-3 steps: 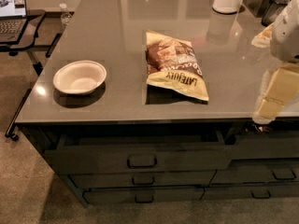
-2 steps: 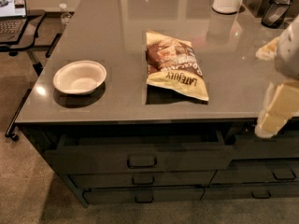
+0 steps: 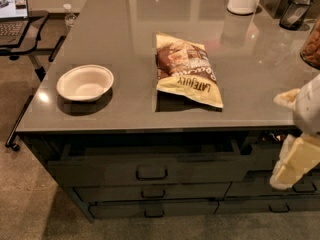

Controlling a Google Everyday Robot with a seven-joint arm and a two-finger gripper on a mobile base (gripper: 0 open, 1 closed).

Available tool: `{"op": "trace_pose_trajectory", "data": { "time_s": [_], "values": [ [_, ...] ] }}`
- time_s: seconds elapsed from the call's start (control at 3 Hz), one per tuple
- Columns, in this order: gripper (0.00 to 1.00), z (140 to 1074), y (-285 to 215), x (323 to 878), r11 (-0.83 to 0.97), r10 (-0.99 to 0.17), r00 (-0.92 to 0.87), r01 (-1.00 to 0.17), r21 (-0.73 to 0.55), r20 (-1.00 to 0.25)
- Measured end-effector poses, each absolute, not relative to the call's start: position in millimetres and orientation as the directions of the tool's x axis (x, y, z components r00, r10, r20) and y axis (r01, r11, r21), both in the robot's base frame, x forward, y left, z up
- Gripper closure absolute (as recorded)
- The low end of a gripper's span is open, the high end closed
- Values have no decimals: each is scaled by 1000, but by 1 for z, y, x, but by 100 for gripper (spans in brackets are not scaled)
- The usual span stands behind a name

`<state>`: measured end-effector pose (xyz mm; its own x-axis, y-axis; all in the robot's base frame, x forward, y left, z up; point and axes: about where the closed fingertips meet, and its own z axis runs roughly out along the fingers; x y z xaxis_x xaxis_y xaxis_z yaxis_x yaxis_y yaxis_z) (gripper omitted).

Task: Open top drawer

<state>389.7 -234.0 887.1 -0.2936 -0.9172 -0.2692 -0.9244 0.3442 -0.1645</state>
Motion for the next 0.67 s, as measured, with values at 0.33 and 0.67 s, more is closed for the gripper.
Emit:
{"op": "trace_pose_trajectory", "data": {
  "time_s": [0.33,0.67],
  "values": [
    [0,858,-234,378,358,-901,-311,-927,-113,-302],
    [0,856,-234,377,359,-900,-312,-927,-110,-303]
  ]
}}
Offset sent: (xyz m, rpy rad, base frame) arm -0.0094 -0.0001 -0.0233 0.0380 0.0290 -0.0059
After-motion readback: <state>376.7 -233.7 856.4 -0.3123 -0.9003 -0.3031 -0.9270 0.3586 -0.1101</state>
